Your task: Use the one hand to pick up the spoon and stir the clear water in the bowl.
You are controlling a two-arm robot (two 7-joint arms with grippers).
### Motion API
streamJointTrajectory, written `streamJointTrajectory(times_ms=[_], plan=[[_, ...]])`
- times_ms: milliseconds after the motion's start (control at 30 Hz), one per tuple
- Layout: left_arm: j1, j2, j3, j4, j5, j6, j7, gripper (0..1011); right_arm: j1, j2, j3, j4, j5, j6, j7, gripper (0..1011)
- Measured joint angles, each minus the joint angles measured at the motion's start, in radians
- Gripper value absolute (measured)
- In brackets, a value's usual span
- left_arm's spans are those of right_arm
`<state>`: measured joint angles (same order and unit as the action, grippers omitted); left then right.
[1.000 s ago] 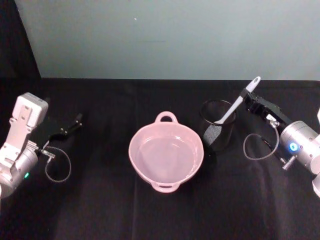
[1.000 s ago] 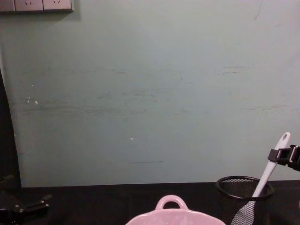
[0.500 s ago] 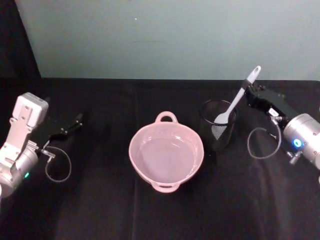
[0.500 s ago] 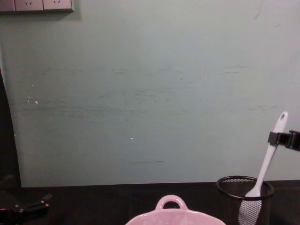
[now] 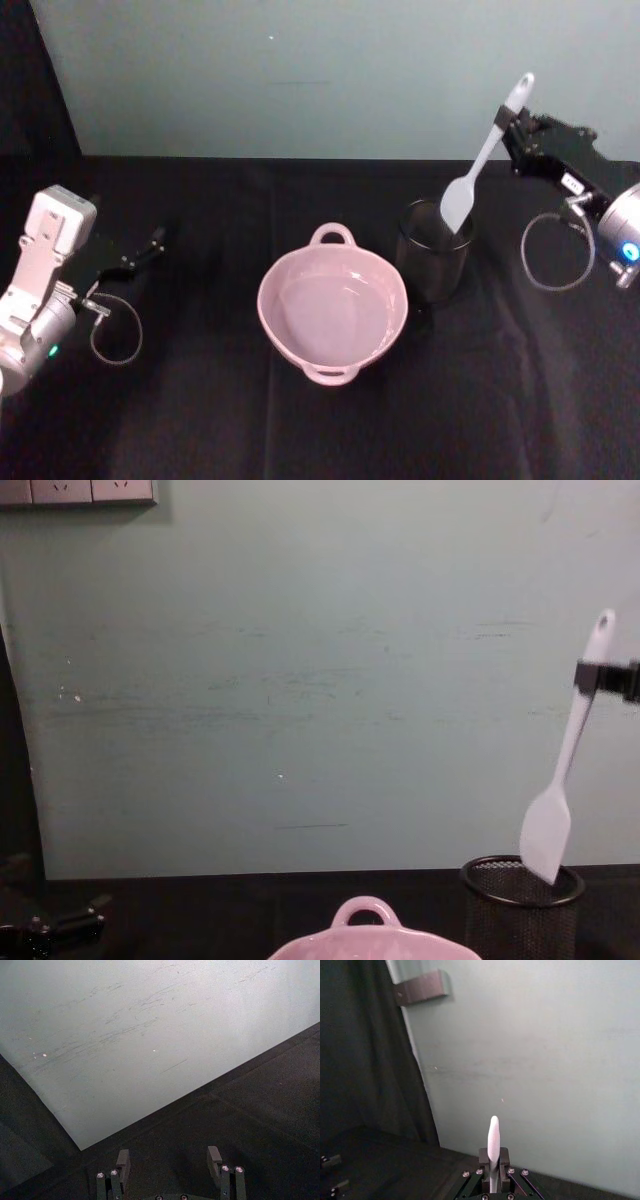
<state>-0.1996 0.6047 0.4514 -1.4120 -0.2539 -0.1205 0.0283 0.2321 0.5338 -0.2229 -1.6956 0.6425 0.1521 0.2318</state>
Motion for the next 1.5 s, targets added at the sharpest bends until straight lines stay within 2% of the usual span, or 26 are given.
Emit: streamJointTrajectory(times_ms=[233,467,633,767,900,1067,1200,1333,1500], plan=[[0.000,0.000,0.000,0.000,0.000,0.000,0.000,1011,0.021,0.027,0.017,-0.044,-0.018,0.018,0.036,109],[0.000,0.000,0.000,0.000,0.000,0.000,0.000,1011,0.031,0.057,0.025,-0.093,0.008,0.053,0.085,109],[0.000,0.000,0.000,0.000,0.000,0.000,0.000,1011,0.017,0.093,0.011,-0.140,0.047,0.062,0.147,109],[0.000,0.000,0.000,0.000,0.000,0.000,0.000,1011,0.000,0.117,-0.016,-0.173,0.066,0.057,0.194,109],[0.000,0.000,0.000,0.000,0.000,0.000,0.000,1011,-0.010,0.139,-0.068,-0.197,0.070,0.035,0.258,109],[0.000,0.000,0.000,0.000,0.000,0.000,0.000,1011,-0.002,0.146,-0.128,-0.192,0.056,0.003,0.311,109],[0.000,0.000,0.000,0.000,0.000,0.000,0.000,1011,0.020,0.137,-0.190,-0.148,0.026,-0.035,0.345,109],[0.000,0.000,0.000,0.000,0.000,0.000,0.000,1011,0.045,0.119,-0.236,-0.094,-0.002,-0.063,0.362,109],[0.000,0.000,0.000,0.000,0.000,0.000,0.000,1011,0.070,0.097,-0.274,-0.041,-0.035,-0.077,0.369,109]])
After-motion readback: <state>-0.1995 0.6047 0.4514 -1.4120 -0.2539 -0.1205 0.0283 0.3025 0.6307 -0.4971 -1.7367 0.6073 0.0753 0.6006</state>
